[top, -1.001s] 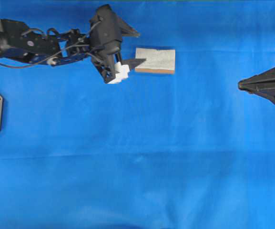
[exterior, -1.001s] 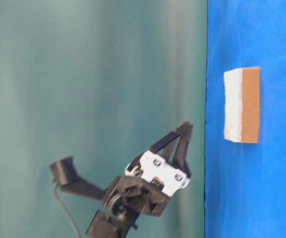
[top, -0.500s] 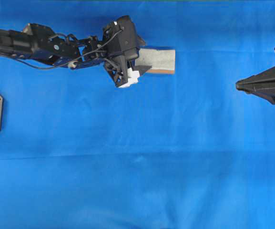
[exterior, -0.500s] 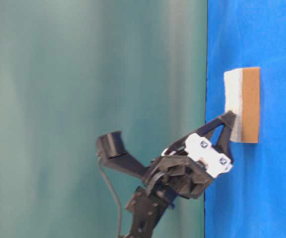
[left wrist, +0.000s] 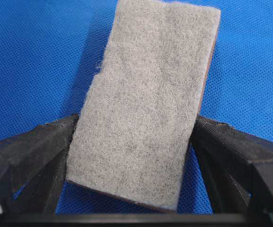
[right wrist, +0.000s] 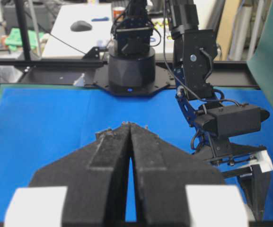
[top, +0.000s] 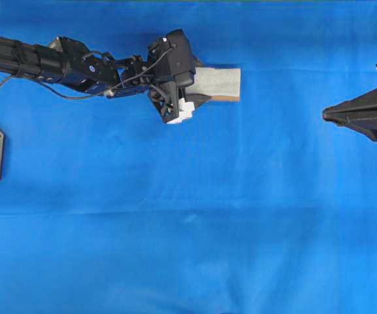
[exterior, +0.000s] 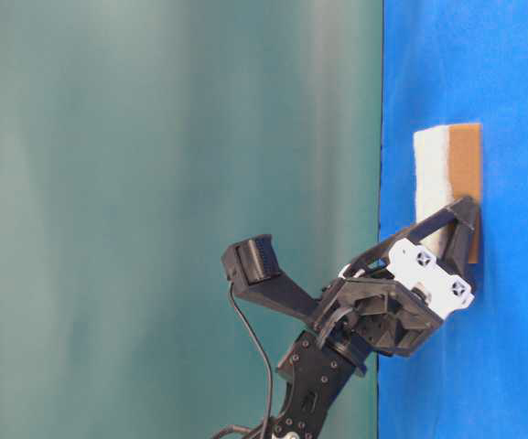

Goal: Hand over the sponge with the left arm and wipe it with the right arm.
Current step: 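Close the left gripper on the sponge's left end, then lift the sponge with the left gripper and hold it up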

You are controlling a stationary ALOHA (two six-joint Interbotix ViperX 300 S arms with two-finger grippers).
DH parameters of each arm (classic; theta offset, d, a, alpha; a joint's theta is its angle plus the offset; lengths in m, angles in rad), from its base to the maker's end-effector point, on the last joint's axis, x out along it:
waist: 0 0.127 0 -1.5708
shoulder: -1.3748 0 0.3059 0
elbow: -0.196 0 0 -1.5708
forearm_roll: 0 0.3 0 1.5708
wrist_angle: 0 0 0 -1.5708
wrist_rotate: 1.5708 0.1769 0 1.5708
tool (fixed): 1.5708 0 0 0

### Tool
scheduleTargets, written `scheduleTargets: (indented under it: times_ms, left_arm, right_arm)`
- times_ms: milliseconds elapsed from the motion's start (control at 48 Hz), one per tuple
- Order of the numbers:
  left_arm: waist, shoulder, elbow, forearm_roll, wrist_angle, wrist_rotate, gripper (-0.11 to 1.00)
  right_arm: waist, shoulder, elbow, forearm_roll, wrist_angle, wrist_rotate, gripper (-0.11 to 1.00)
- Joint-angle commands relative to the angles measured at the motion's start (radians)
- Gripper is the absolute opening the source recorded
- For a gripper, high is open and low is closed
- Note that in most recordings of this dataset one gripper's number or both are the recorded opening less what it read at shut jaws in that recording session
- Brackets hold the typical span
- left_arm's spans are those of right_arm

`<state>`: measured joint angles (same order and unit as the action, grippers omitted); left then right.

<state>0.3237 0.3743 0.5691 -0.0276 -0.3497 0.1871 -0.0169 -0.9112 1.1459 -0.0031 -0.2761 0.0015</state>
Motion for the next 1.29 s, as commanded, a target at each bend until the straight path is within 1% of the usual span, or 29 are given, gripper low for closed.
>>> scheduleTargets:
  times_ms: [0,167,229,292,334,396,438,563,688,792,876,1001,1147,1272]
  left_arm:
    - [0.000,-0.012,-0.014,0.000,-0.003,0.002,0.94]
    - [0.002,-0.015,-0.012,0.000,0.017,-0.011,0.93]
    - [0.000,-0.020,-0.011,0.000,0.032,-0.011,0.90]
    - [0.002,-0.028,-0.008,0.002,0.054,-0.011,0.79]
    - [0.002,-0.034,-0.005,0.000,0.061,-0.011,0.68]
    - [0.000,-0.046,-0.003,0.002,0.072,-0.011,0.54]
    - [0.000,-0.057,-0.002,0.000,0.077,-0.011,0.48]
    - [0.000,-0.103,-0.003,0.002,0.123,-0.014,0.48]
    - [-0.005,-0.179,-0.012,0.002,0.216,-0.020,0.48]
    - [-0.026,-0.268,-0.025,0.000,0.307,-0.021,0.48]
    - [-0.044,-0.337,-0.031,0.000,0.362,-0.035,0.48]
    - [-0.091,-0.431,-0.025,-0.002,0.419,-0.046,0.48]
    - [-0.166,-0.485,-0.015,-0.005,0.442,-0.054,0.48]
    - [-0.233,-0.499,-0.014,-0.006,0.442,-0.106,0.48]
  right_arm:
    - [-0.002,0.005,-0.020,0.003,-0.009,0.002,0.00]
    - [0.000,0.005,-0.021,0.002,-0.009,0.002,0.00]
    - [0.000,0.003,-0.021,0.003,-0.008,0.002,0.00]
    - [-0.002,0.005,-0.021,0.005,-0.008,0.002,0.00]
    - [-0.002,0.005,-0.023,0.003,-0.008,0.002,0.00]
    - [-0.002,0.005,-0.023,0.003,-0.008,0.002,0.00]
    - [-0.002,0.005,-0.023,0.003,-0.008,0.002,0.00]
    - [0.000,0.005,-0.023,0.003,-0.006,0.002,0.00]
    - [-0.002,0.006,-0.025,0.005,-0.006,0.002,0.00]
    - [-0.002,0.006,-0.025,0.005,-0.005,0.002,0.00]
    - [-0.002,0.006,-0.026,0.005,-0.005,0.002,0.00]
    - [-0.002,0.006,-0.026,0.005,-0.005,0.002,0.00]
    - [-0.002,0.008,-0.029,0.005,-0.005,0.002,0.00]
    - [-0.002,0.009,-0.031,0.005,-0.005,0.002,0.00]
